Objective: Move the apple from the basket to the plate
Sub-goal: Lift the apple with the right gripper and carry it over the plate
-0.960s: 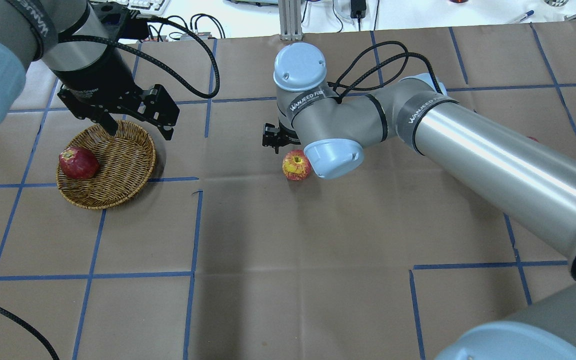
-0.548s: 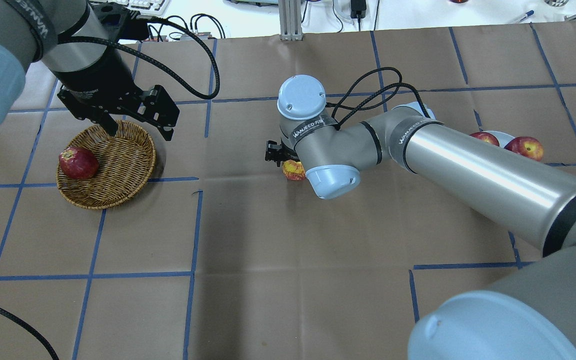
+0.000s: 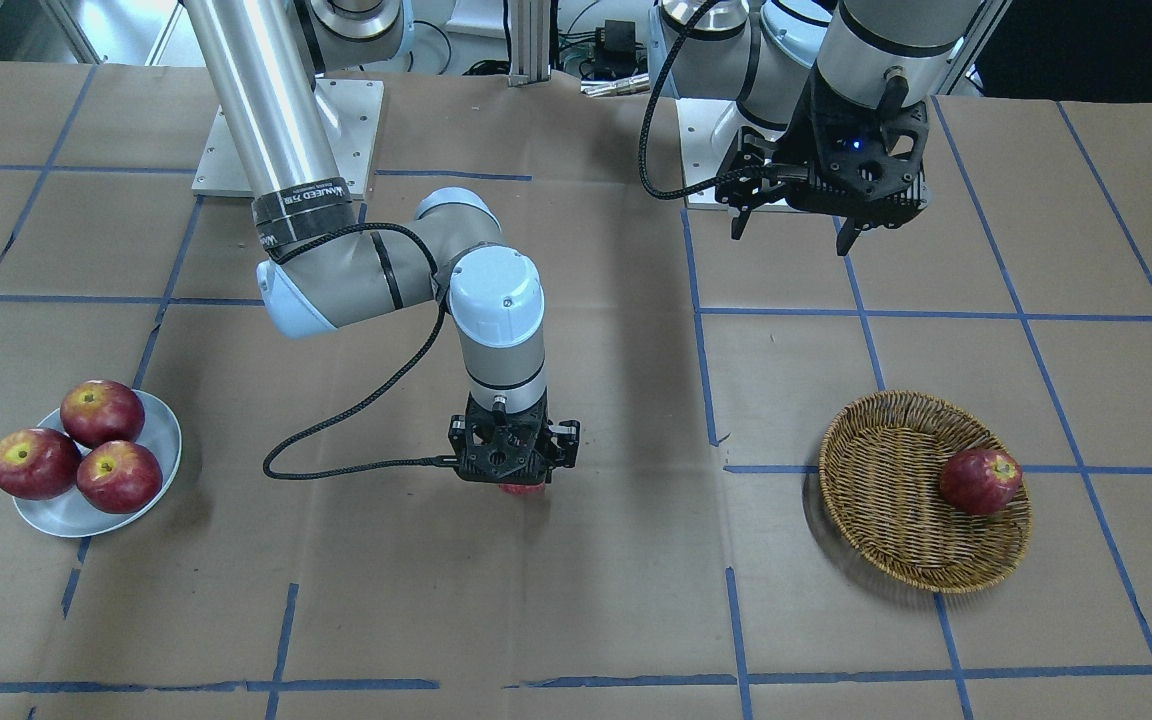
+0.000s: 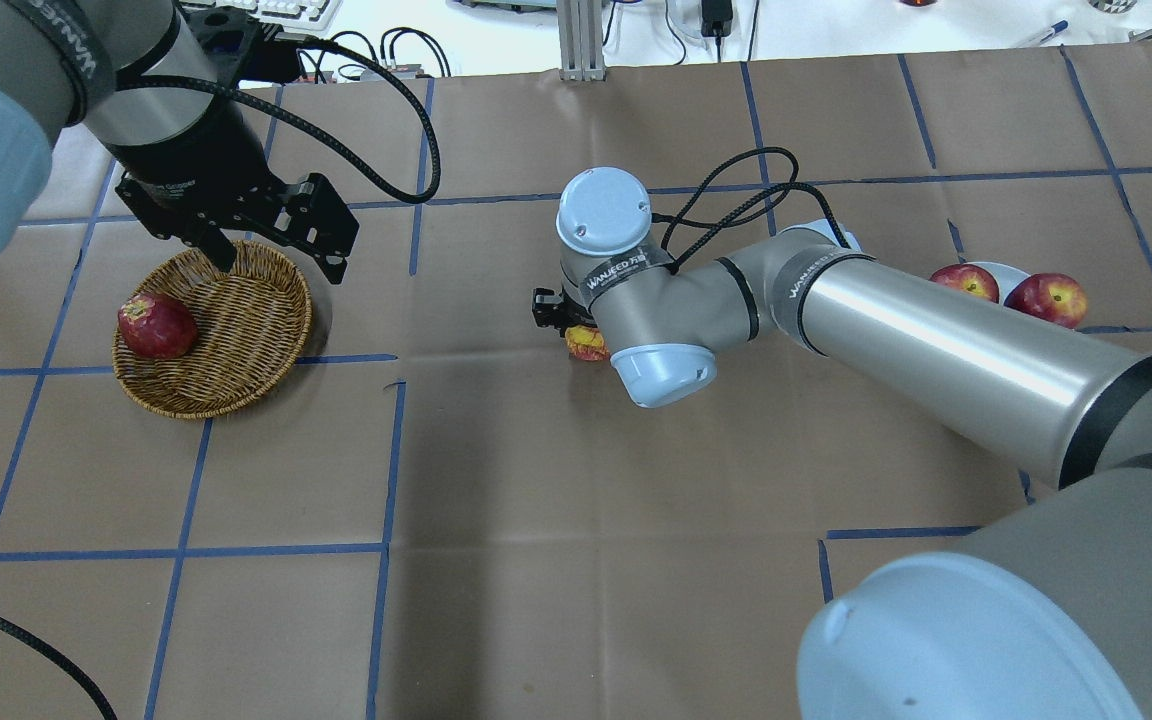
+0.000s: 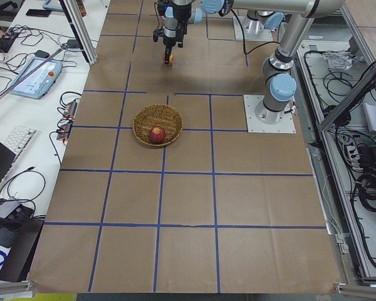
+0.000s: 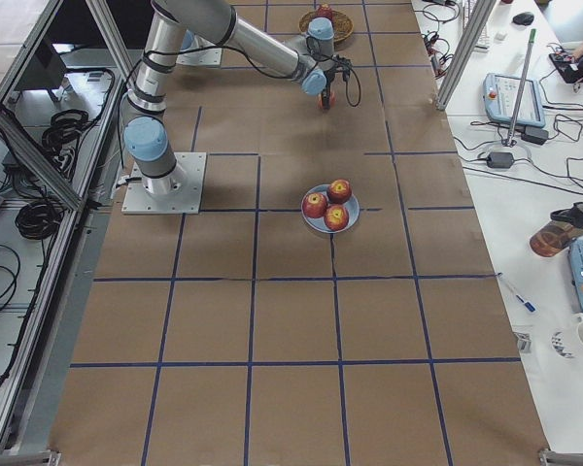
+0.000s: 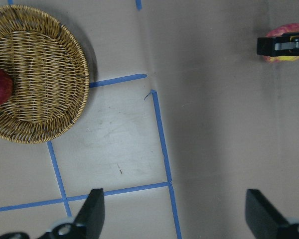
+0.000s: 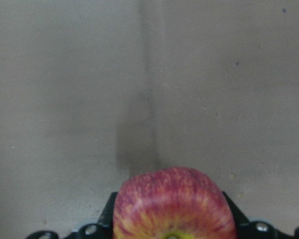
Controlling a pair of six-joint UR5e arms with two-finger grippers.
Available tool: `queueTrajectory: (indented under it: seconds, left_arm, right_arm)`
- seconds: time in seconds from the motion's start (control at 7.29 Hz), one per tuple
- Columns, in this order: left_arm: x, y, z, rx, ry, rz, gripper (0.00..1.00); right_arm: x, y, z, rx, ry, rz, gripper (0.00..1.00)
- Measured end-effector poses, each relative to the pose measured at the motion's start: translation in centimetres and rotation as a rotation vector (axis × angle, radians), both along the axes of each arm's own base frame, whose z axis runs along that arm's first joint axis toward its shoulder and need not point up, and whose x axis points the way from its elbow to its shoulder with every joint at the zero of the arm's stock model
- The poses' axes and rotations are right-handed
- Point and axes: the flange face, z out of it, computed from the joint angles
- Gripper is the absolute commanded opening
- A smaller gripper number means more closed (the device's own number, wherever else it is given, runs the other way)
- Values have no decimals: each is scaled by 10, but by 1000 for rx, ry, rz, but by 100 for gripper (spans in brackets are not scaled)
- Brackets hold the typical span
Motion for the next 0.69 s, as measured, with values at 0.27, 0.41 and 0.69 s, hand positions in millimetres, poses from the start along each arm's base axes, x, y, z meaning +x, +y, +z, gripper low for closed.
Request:
queueTrajectory:
  seconds: [0.27,0.41,0.69]
  left_arm:
    - [0,0,0,-1,-1,1,99]
    - [0,0,0,0,0,4,99]
    - [0,0,0,-1,3,10,99]
  right_arm:
    - [-6,-14,30,-33,3,-2,63]
    - [-15,-22,56,-33,12,5,64]
    - [-87,-40,117,-6,45,25,64]
